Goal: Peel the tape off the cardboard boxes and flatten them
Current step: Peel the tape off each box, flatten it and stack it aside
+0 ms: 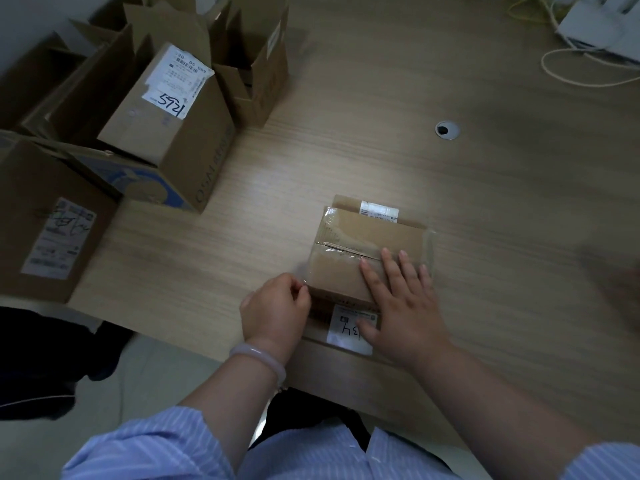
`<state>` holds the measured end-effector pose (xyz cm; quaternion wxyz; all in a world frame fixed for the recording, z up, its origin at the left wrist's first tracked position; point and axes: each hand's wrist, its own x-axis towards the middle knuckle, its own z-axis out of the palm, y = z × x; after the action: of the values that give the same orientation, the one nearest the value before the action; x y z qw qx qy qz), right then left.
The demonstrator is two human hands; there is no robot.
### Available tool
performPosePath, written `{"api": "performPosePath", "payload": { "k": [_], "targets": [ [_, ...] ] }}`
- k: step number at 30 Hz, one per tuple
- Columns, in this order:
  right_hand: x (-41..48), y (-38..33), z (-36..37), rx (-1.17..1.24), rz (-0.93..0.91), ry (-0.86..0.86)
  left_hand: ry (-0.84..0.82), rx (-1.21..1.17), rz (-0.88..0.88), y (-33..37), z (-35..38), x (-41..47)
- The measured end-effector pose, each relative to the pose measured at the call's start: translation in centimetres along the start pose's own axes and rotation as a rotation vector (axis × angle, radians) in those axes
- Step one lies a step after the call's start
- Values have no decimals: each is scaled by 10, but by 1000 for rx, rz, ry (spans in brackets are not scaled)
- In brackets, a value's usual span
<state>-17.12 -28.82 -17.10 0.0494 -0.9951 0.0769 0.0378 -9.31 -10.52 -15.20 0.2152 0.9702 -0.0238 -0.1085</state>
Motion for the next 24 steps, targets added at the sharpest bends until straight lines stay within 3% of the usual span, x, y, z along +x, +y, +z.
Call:
{"api": "performPosePath", "payload": {
  "k": [7, 12, 15, 20, 22, 24],
  "targets": [
    [-1, 3, 0, -5, -45, -7, 165, 275, 312, -20, -13, 11],
    [-4, 6, -1, -12, -93, -11, 173, 248, 265, -21, -26, 29],
    [-5, 6, -1, -17, -97, -25, 41, -30, 224, -20, -32, 42],
    [-4, 6, -2, -16, -96, -40, -237, -760, -130, -12, -28, 40],
    [-4, 6, -2, -19, -99, -41, -304, -779, -137, -14, -23, 36],
    [-4, 6, -2, -13, -101, -42, -267, -702, -92, -15, -20, 34]
  ]
}}
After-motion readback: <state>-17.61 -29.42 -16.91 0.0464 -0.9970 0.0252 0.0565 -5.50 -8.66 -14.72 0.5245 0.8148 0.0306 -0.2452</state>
